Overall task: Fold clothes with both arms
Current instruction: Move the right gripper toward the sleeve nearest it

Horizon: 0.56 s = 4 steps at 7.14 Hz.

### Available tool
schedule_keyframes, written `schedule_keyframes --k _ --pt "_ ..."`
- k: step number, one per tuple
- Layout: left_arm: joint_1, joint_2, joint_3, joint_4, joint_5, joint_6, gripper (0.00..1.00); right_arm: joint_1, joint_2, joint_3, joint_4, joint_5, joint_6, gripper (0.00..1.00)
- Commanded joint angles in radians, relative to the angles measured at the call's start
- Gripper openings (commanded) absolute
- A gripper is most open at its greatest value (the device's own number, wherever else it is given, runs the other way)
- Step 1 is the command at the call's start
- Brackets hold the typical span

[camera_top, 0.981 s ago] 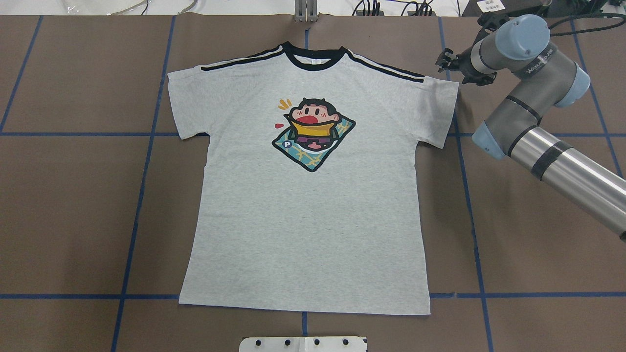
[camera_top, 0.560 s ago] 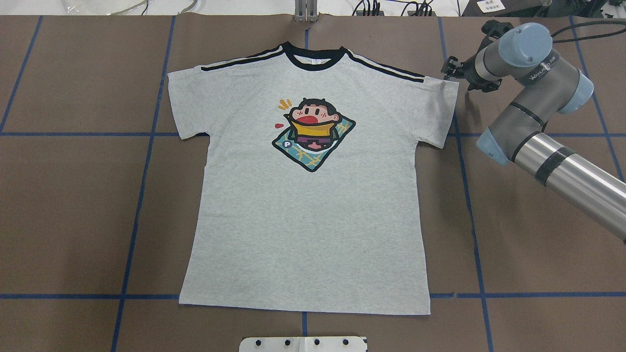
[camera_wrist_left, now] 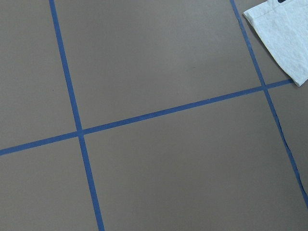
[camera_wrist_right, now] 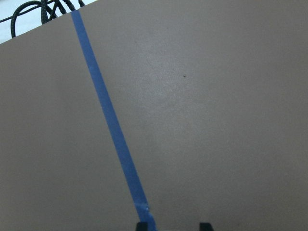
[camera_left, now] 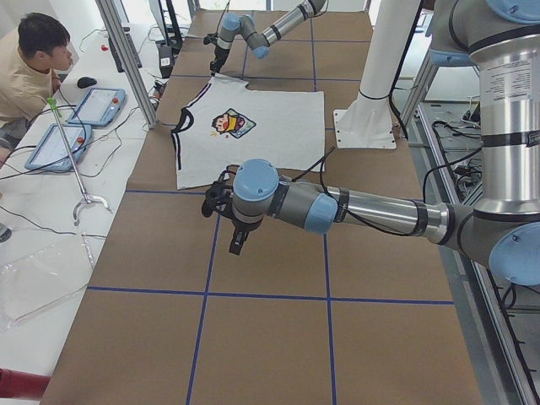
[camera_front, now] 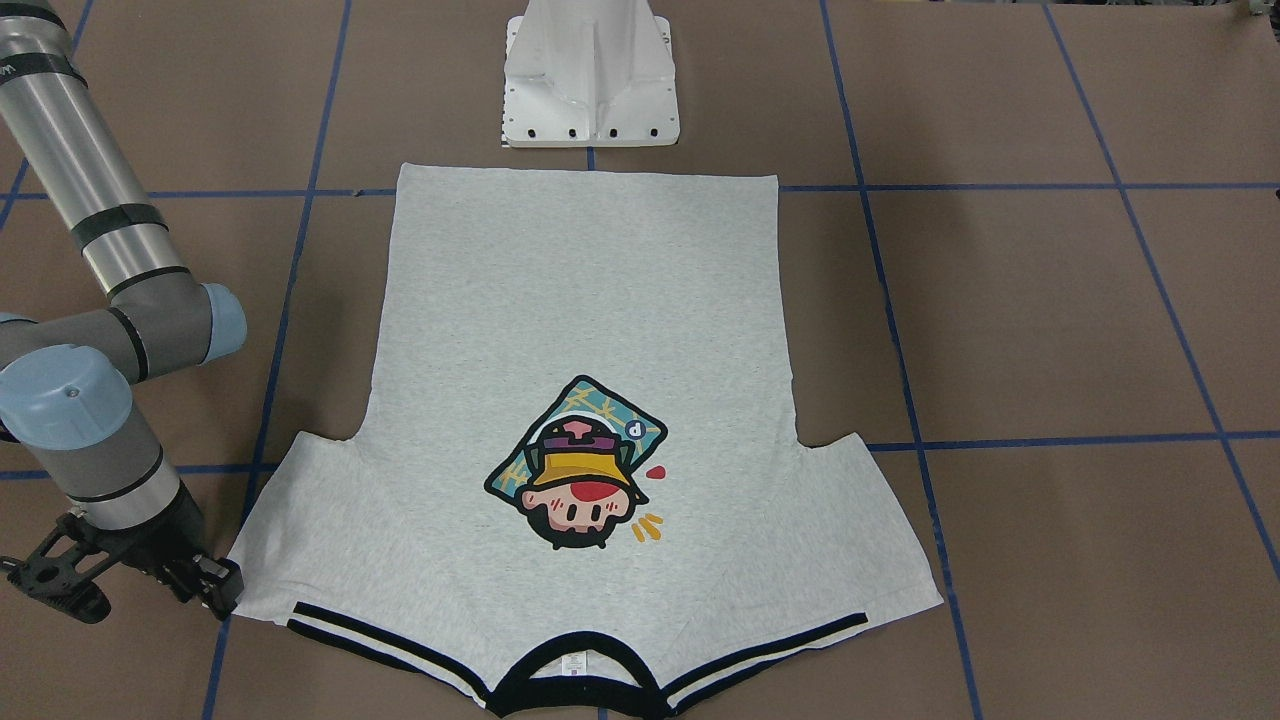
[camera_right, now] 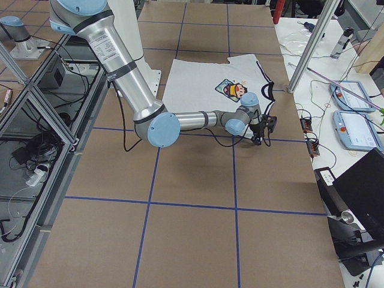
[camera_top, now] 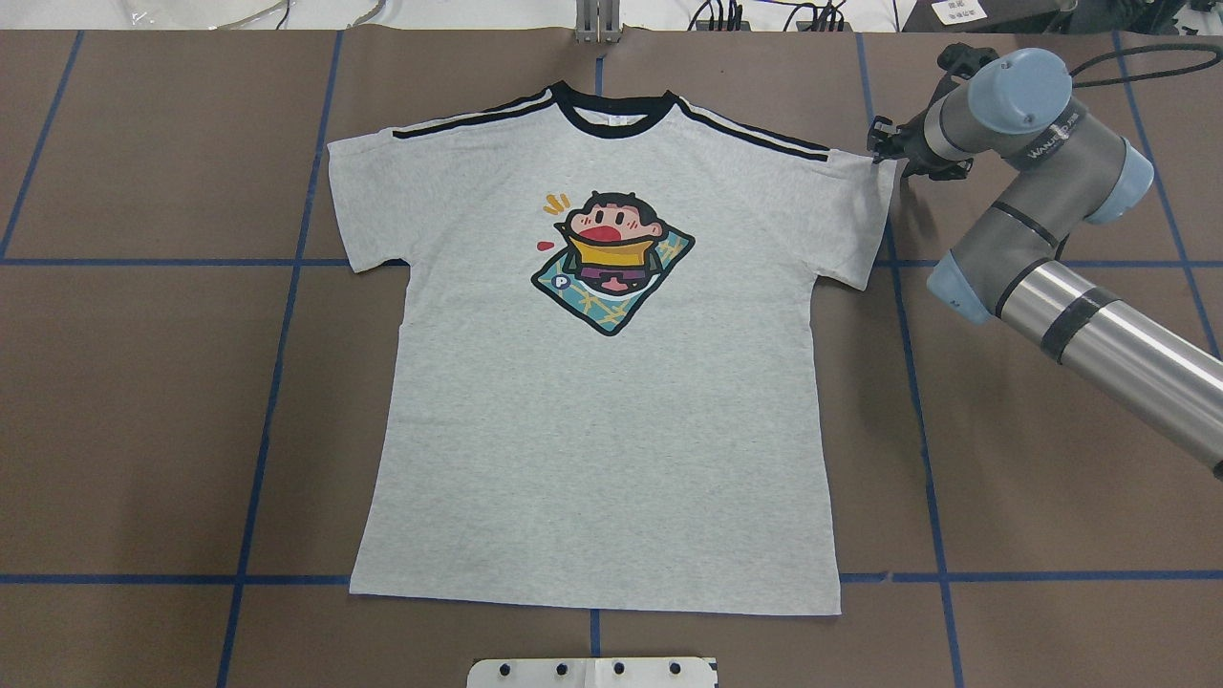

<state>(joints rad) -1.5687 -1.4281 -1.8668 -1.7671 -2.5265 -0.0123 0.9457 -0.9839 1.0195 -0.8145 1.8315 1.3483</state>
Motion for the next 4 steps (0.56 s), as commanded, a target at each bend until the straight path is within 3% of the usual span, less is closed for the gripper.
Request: schedule_keyframes --k 1,3,4 --pt "-0.001 0.0 0.002 0.002 0.002 -0.002 1.0 -0.001 0.005 0.004 0.0 0.0 0.003 0.0" --pt "-0.001 0.002 0.003 0.002 0.002 -0.003 1.0 0.005 0.004 0.078 -0.011 0.021 0.009 0.0" --pt "-0.001 0.002 0.003 0.002 0.002 -0.005 1.0 0.004 0.005 0.171 -0.108 0.072 0.015 0.0"
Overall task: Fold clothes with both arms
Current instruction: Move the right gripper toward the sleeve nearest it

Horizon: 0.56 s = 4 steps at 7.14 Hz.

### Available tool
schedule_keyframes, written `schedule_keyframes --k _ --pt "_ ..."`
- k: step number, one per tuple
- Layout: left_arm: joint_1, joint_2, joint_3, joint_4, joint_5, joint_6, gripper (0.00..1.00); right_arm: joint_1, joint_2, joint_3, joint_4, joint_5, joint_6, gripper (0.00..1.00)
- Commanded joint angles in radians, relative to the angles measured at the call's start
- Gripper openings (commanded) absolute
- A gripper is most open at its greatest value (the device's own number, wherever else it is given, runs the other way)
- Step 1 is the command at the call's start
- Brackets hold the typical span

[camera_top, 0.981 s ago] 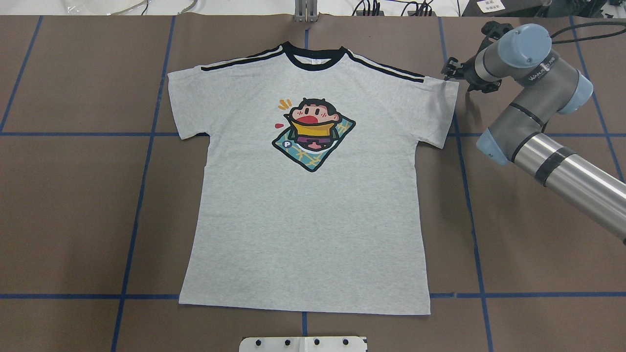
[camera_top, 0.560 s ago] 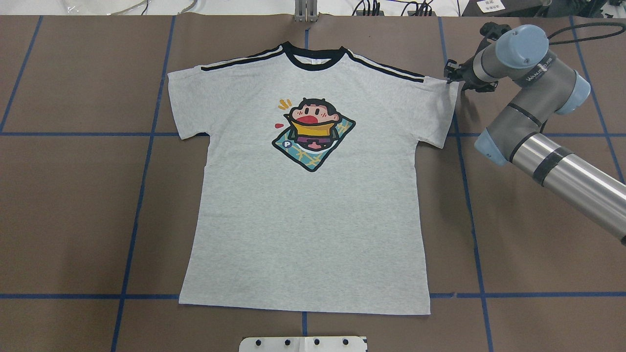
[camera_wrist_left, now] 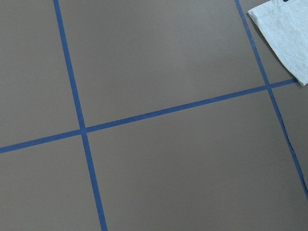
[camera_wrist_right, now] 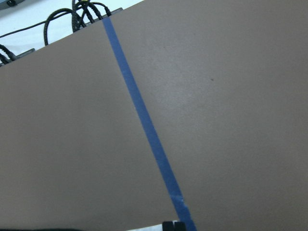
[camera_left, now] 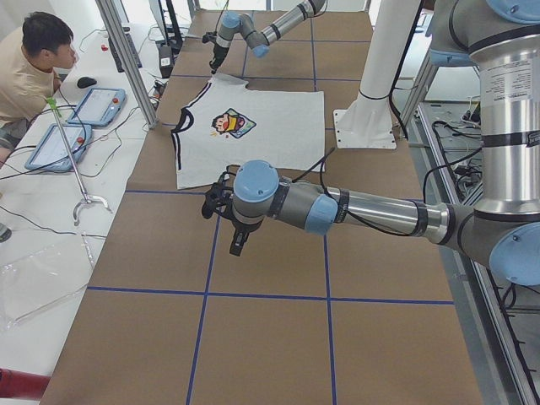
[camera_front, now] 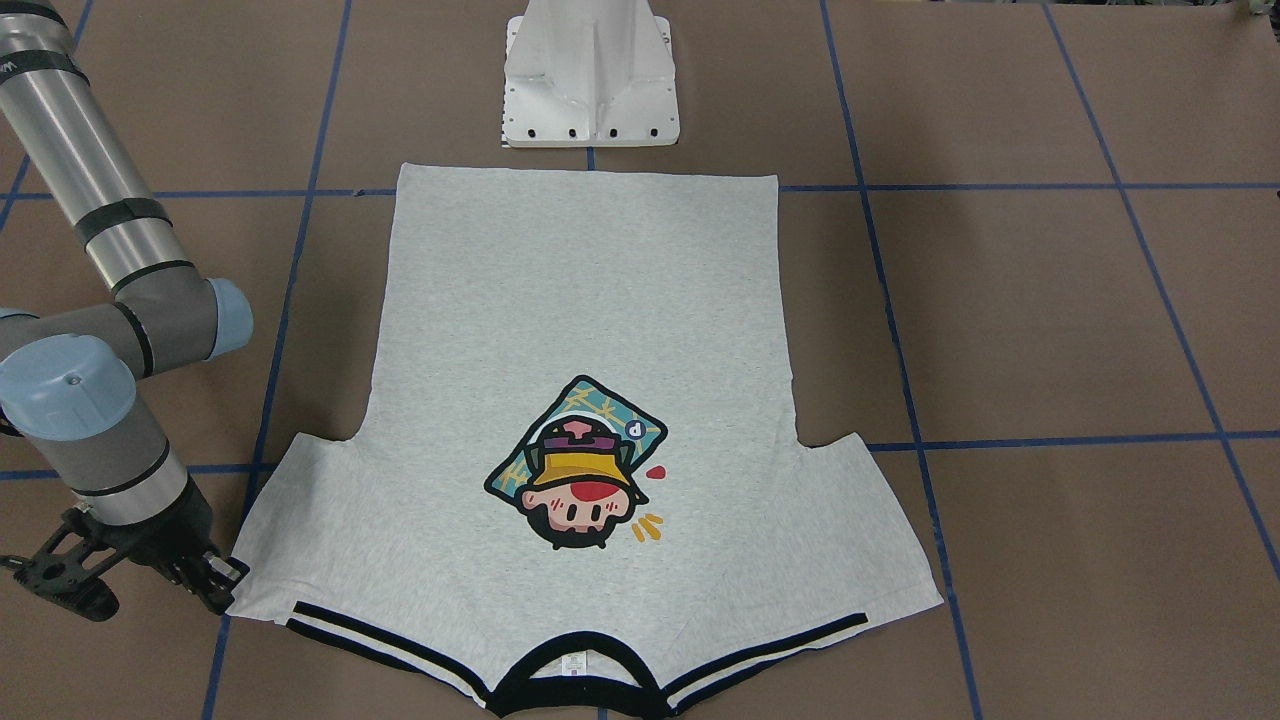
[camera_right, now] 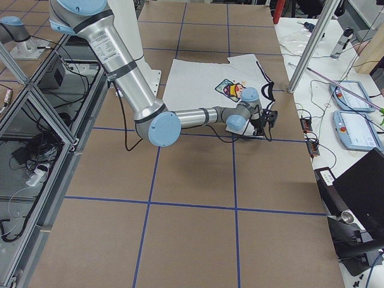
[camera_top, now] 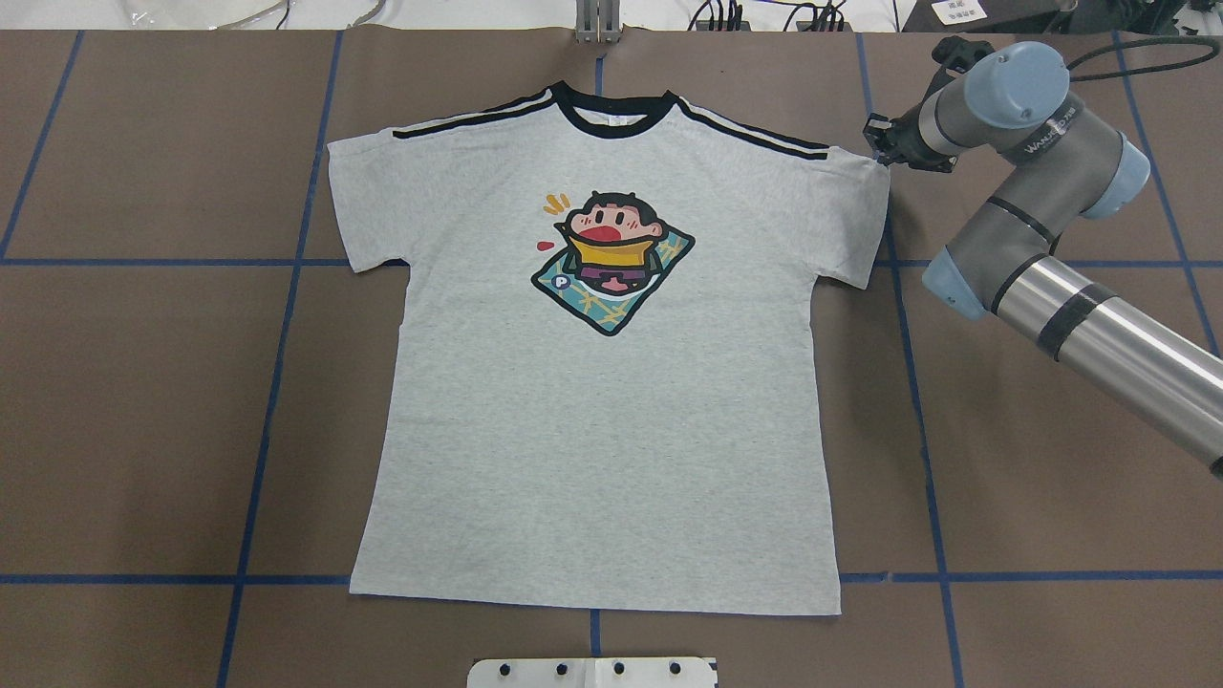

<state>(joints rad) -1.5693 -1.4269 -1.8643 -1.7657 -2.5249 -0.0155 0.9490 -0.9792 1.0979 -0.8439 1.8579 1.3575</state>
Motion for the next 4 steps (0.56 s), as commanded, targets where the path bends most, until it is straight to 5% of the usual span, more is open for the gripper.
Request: schedule_keyframes --k 1,3,4 --pt "-0.002 -0.001 -0.002 0.0 -0.005 -0.001 1.0 -0.031 0.002 0.15 -0.125 0.049 0.018 0.0" --pt "-0.002 0.002 -0.009 0.002 -0.008 -0.001 1.0 -0.097 0.071 0.126 -0.127 0.046 0.118 0.0" --pt "-0.002 0.012 -0.012 0.002 -0.009 -0.001 1.0 -0.11 0.147 0.034 -0.124 0.035 0.139 0.0"
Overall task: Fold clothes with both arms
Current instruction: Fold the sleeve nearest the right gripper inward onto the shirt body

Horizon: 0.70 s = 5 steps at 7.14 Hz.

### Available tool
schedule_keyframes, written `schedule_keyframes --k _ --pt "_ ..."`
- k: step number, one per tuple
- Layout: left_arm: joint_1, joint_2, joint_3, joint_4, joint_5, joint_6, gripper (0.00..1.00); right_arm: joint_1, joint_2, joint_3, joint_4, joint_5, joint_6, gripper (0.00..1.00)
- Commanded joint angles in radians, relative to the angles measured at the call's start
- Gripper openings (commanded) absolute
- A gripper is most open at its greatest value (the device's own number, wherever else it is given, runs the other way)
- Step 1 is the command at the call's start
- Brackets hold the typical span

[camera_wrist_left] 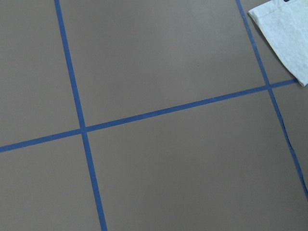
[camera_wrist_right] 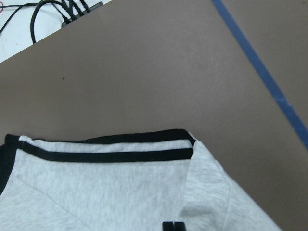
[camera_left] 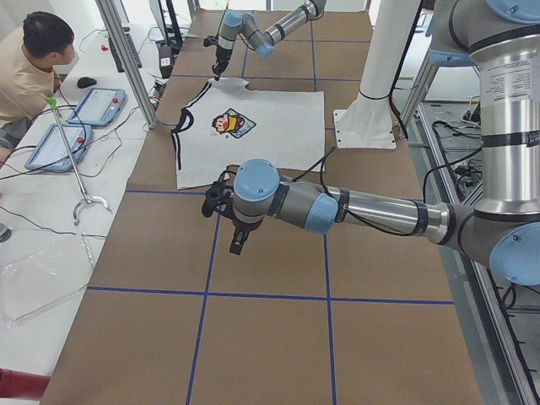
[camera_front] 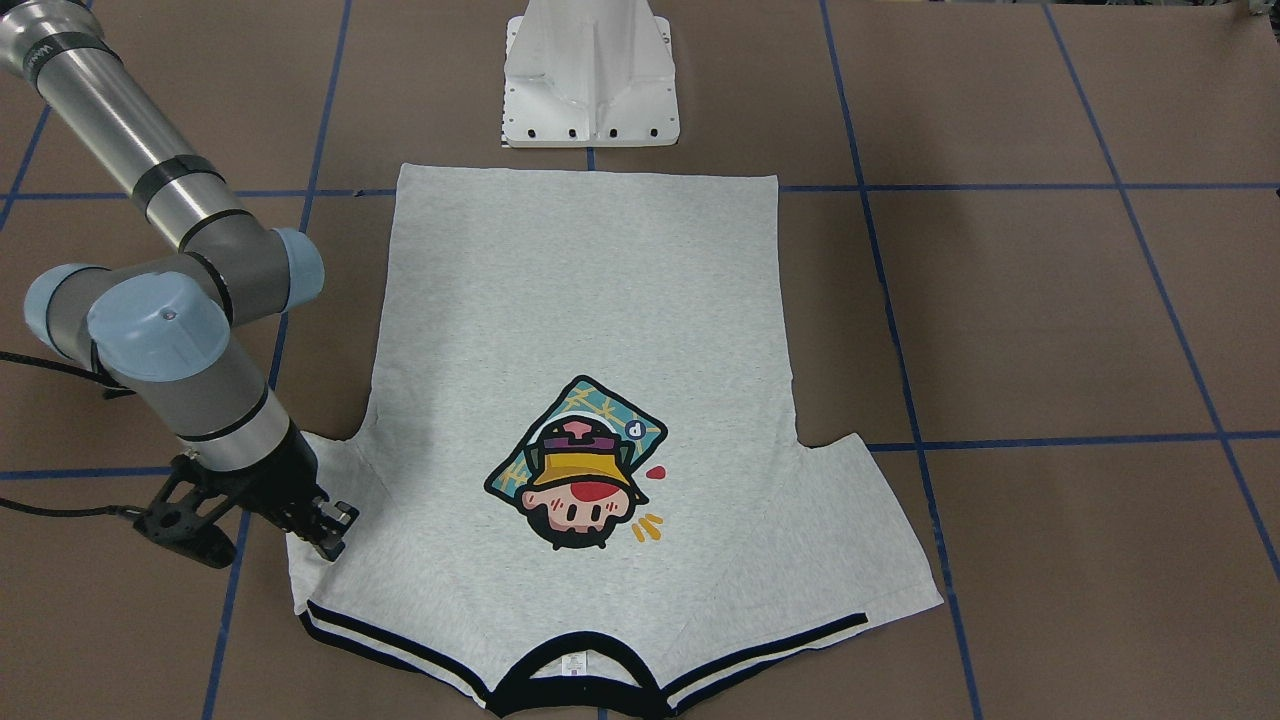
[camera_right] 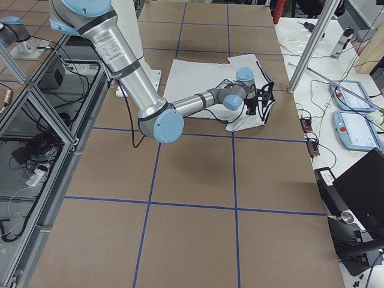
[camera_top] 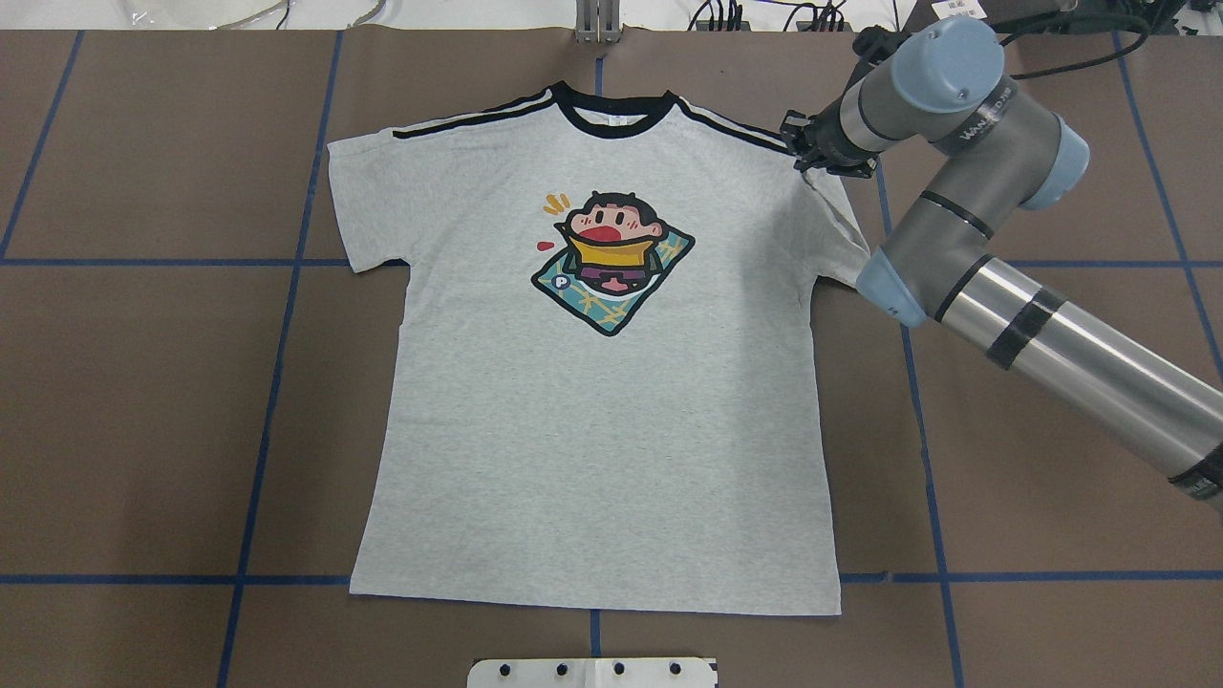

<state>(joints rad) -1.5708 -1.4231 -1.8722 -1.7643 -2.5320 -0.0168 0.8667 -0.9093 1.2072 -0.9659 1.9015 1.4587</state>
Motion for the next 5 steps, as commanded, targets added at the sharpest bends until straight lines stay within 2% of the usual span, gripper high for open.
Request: schedule_keyframes --k 1,2,4,5 --pt "0.0 0.01 -0.004 0.0 -0.001 0.0 1.0 -0.028 0.149 -0.163 -0.002 -0.027 0.038 0.0" --pt "0.0 0.015 -0.004 -0.001 -0.002 0.0 1.0 -0.029 0.192 -0.219 -0.002 -0.057 0.038 0.0" --pt "0.001 0.016 -0.002 -0.001 -0.002 -0.002 1.0 -0.031 0.3 -0.392 0.004 -0.142 0.038 0.0" --pt "0.001 0.016 -0.004 0.0 -0.004 -0.002 1.0 -0.031 0.302 -0.396 0.004 -0.15 0.038 0.0"
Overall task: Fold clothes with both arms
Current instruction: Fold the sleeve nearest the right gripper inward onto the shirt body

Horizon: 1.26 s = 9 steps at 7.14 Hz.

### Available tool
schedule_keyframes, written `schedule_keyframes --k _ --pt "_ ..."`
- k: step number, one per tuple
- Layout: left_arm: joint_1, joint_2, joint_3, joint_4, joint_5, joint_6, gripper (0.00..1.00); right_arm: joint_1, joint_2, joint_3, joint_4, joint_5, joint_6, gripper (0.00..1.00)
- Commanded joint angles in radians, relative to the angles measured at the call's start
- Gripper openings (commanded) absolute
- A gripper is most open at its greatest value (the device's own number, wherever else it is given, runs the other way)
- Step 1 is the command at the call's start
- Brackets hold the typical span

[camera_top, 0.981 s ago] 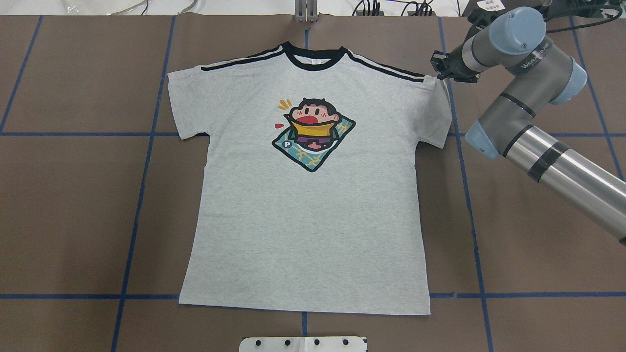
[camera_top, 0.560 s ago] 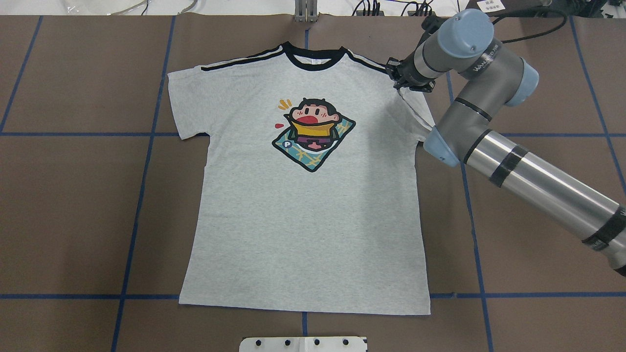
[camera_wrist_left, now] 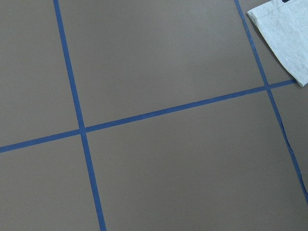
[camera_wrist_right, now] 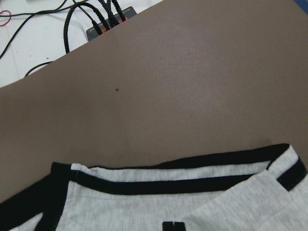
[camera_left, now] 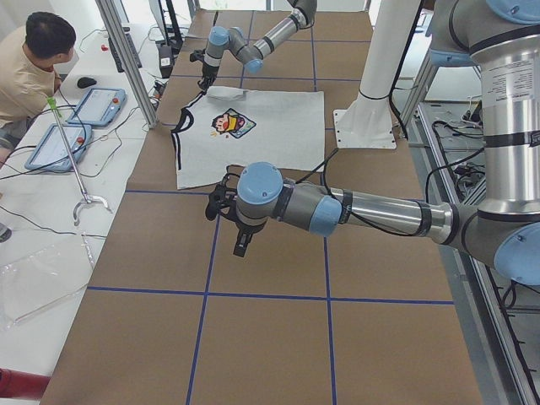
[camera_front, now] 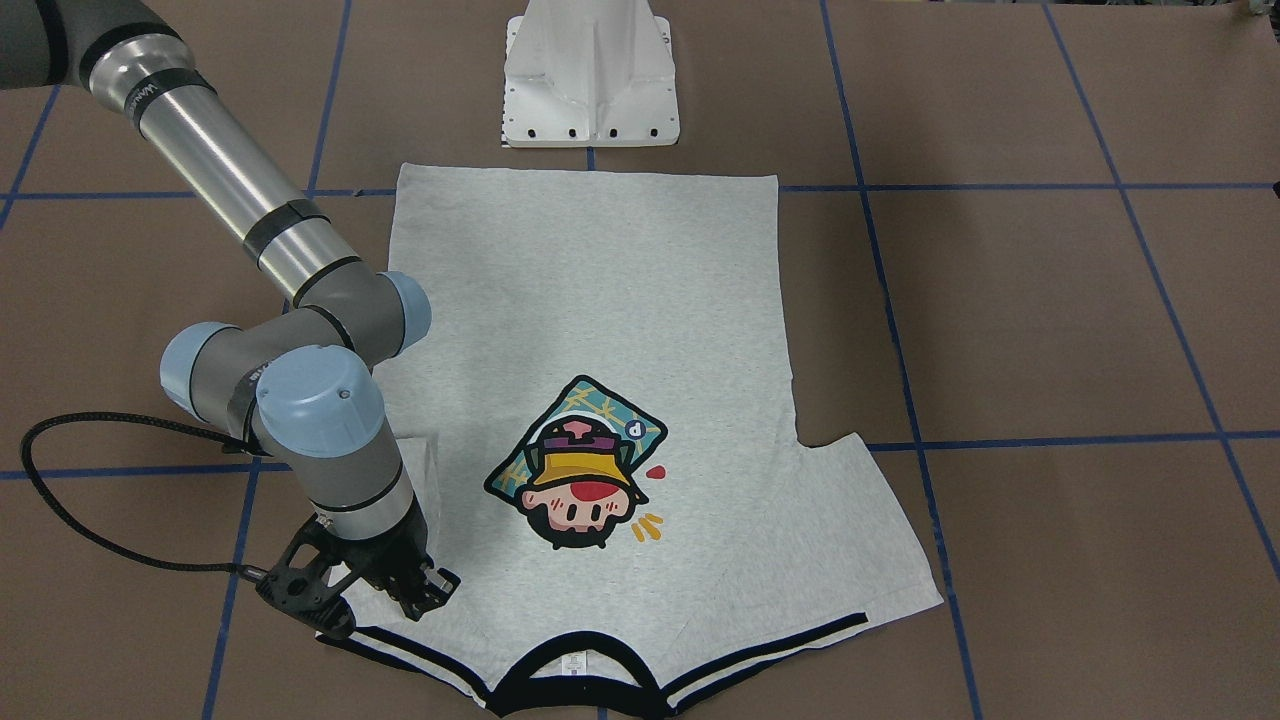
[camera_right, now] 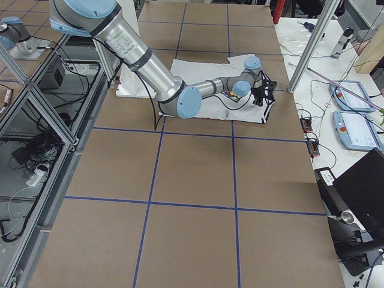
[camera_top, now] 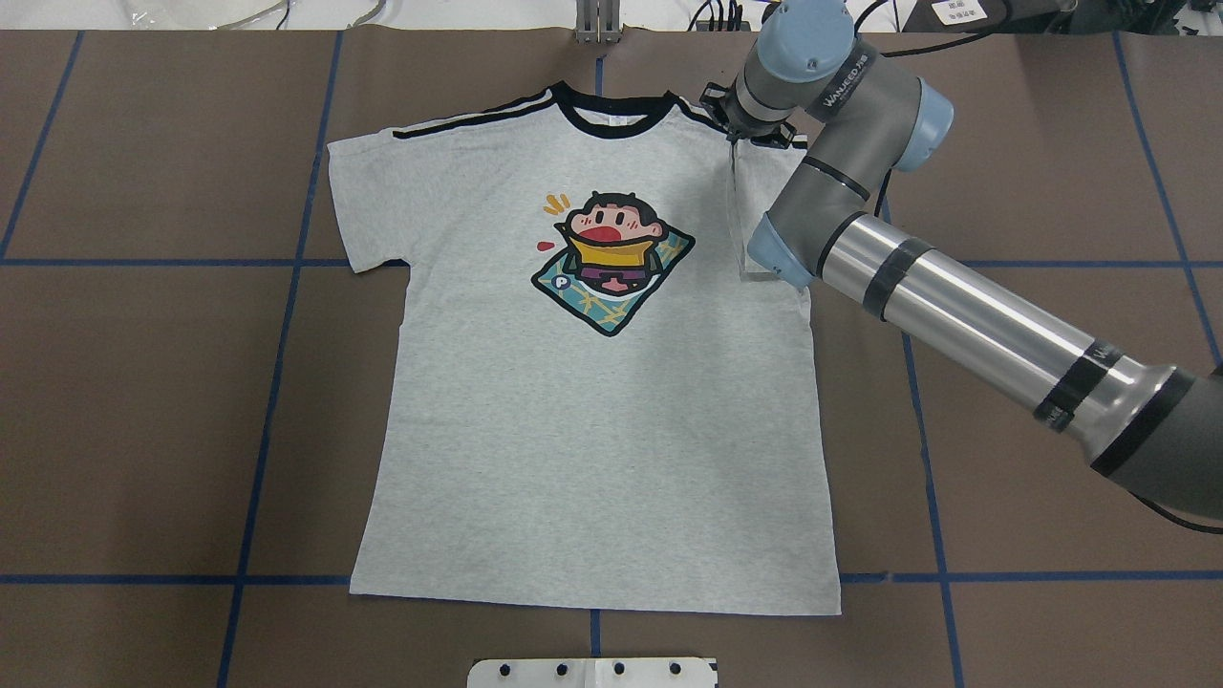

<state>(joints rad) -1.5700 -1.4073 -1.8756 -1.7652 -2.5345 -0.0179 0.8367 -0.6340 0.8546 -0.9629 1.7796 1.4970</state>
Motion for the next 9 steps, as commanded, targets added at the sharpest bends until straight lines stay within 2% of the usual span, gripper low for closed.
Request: schedule_keyframes --k 1,2,3,4,5,6,7,8,9 --pt "0.001 0.001 0.0 -0.003 -0.001 -0.001 1.0 -0.008 0.022 -0.031 0.001 -0.029 -0.001 0.0" --pt "0.004 -0.005 0.0 -0.007 -0.001 0.001 1.0 -0.034 0.005 0.044 0.001 -0.046 0.0 0.99" --pt "0.008 -0.037 0.007 -0.005 -0.001 -0.001 1.0 -0.044 -0.074 0.201 -0.002 -0.048 0.002 1.0" --pt "0.008 -0.05 0.009 -0.014 -0.003 -0.08 1.0 -0.051 -0.137 0.331 -0.016 -0.04 0.008 1.0" --pt "0.028 -0.05 0.022 -0.111 -0.006 -0.181 1.0 -0.07 -0.218 0.482 -0.054 -0.039 0.009 1.0" --pt "0.101 -0.055 0.056 -0.248 -0.044 -0.309 1.0 -0.08 -0.296 0.633 -0.121 -0.026 0.009 1.0" --pt "0.193 -0.13 0.141 -0.404 -0.038 -0.5 1.0 -0.082 -0.34 0.744 -0.175 0.006 0.009 1.0" --pt "0.261 -0.204 0.264 -0.556 -0.026 -0.608 1.0 -0.082 -0.384 0.855 -0.254 0.021 0.009 1.0" --pt "0.306 -0.378 0.443 -0.606 -0.021 -0.731 1.0 -0.082 -0.398 0.909 -0.31 0.04 0.009 1.0"
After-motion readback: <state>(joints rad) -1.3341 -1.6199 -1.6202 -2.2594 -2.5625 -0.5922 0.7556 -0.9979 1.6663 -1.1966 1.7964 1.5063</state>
